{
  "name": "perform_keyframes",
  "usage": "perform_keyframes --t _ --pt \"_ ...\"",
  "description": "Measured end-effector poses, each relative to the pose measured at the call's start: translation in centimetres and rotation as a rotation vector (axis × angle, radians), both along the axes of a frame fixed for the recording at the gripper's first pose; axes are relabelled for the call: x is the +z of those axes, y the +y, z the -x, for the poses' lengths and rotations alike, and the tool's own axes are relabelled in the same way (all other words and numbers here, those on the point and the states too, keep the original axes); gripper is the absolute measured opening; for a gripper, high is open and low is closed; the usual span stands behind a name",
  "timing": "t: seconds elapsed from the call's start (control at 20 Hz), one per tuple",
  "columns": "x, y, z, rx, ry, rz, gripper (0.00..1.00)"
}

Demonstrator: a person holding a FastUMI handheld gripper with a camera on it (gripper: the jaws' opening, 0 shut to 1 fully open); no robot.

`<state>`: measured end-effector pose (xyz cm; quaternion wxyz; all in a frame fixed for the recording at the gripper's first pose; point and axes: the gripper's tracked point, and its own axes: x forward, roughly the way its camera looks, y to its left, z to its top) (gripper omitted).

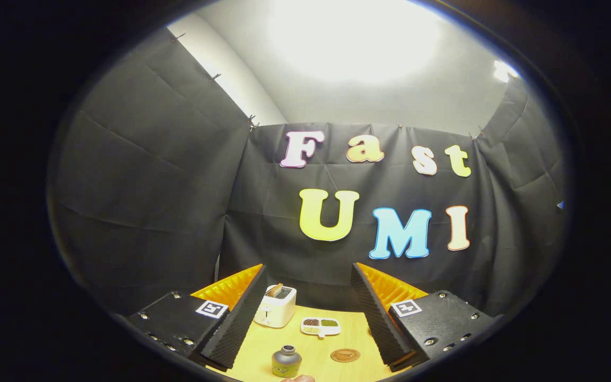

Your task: Take the bottle from table, then pour the juice into the cup, finally place the bottle on the coaster

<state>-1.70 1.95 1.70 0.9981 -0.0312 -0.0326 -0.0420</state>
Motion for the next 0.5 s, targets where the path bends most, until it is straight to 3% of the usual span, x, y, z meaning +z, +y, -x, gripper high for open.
perform_keyframes --t 0.25,0.5 --pt "-2.2 -0.4 0.0 -0.054 0.002 -0.008 0.96" --pt "-7.3 0.7 -0.1 -0.076 0.068 -0.040 0.96"
